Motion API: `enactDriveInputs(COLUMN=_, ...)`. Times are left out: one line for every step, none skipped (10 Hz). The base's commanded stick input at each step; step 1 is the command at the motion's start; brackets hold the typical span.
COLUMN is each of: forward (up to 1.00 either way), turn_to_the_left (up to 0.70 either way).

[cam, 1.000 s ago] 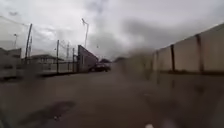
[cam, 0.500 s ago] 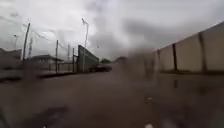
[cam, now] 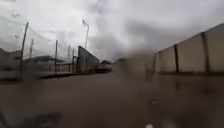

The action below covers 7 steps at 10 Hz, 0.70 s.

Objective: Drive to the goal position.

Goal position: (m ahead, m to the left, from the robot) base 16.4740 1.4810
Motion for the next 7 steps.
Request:
enactDriveInputs(forward=0.5, turn_to_the_left=-0.04)
enactDriveInputs(forward=0.5, turn_to_the_left=0.02)
enactDriveInputs(forward=0.5, turn_to_the_left=0.02)
enactDriveInputs(forward=0.5, turn_to_the_left=0.02)
enactDriveInputs(forward=0.5, turn_to_the_left=0.02)
enactDriveInputs(forward=0.5, turn_to_the_left=0.02)
enactDriveInputs(forward=0.5, turn_to_the_left=0.02)
